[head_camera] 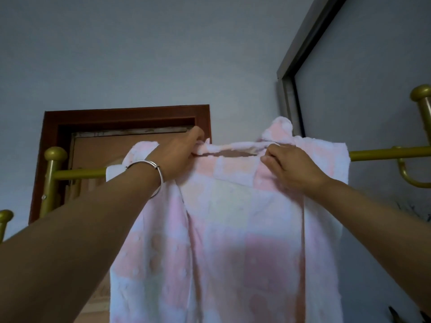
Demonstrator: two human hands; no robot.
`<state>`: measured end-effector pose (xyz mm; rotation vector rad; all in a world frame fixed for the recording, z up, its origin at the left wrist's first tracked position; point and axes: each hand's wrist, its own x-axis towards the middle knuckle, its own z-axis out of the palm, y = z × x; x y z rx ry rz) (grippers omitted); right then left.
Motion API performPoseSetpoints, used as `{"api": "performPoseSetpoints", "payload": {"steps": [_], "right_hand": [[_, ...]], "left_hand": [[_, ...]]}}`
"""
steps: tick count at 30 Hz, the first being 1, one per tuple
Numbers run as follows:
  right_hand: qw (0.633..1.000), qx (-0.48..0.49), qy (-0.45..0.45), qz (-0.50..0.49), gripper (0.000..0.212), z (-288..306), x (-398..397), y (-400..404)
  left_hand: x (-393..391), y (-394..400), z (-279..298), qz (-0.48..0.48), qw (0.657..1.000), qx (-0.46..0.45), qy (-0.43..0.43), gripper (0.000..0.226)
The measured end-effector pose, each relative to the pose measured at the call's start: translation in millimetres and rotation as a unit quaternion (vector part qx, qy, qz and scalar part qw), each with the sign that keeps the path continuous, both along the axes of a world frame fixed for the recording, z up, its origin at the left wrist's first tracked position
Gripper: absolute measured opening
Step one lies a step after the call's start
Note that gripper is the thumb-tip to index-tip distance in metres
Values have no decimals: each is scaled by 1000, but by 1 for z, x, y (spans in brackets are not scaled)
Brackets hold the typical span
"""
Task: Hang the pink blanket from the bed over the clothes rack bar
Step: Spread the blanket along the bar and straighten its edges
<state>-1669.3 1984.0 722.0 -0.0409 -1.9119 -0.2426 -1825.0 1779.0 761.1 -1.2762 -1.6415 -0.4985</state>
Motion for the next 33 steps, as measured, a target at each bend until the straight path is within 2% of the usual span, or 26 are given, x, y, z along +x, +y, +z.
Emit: {"api": "performPoseSetpoints", "payload": {"steps": [1, 4, 5, 8, 12, 16, 18, 20, 22, 23, 25, 26, 28, 30, 33], "right_hand": [[1000, 0, -4, -10, 21, 1, 0, 2], [999, -9, -10, -33, 21, 2, 2, 5], [999, -9, -15, -40, 24, 2, 3, 4], [999, -12, -30, -38, 28, 4, 8, 3], [998, -11, -51, -44, 29, 8, 6, 4], [997, 4, -48, -67, 32, 7, 4, 8], [996, 10, -45, -75, 32, 7, 6, 11], [996, 4, -51, -77, 36, 6, 8, 13], [996, -6, -46, -75, 42, 7, 9, 15], [996, -5, -42, -78, 43, 7, 10, 16], [995, 1, -35, -91, 41, 8, 9, 17], [995, 2, -33, -99, 39, 9, 8, 17], [994, 2, -20, -105, 34, 9, 7, 15], [996, -2, 5, -92, 28, 8, 6, 14], [997, -2, 22, -79, 24, 6, 4, 15]], "left_hand": [[0, 1, -1, 15, 1000, 15, 3, 35], [-3, -2, -6, -29, 997, 67, -24, 15], [-4, -3, -7, -30, 997, 77, -5, 15], [-14, -2, -12, 60, 987, 51, 140, 15], [-34, -8, -17, 167, 980, 21, 108, 33], [-38, -13, -17, 147, 983, 24, 107, 35], [-36, -13, -17, 199, 974, -12, 107, 52], [-36, -12, -17, 249, 966, -53, 52, 68], [-33, -12, -12, 195, 979, -59, -25, 63], [-32, -11, -8, 112, 990, -49, -64, 52], [-25, -9, 0, -41, 988, 9, -147, 29], [-22, -7, 1, -62, 982, 51, -168, 26], [-18, -3, -1, 2, 985, 113, -134, 24], [-18, 1, -6, 77, 987, 109, -88, 28], [-15, 1, -7, 78, 983, 104, -126, 29]]}}
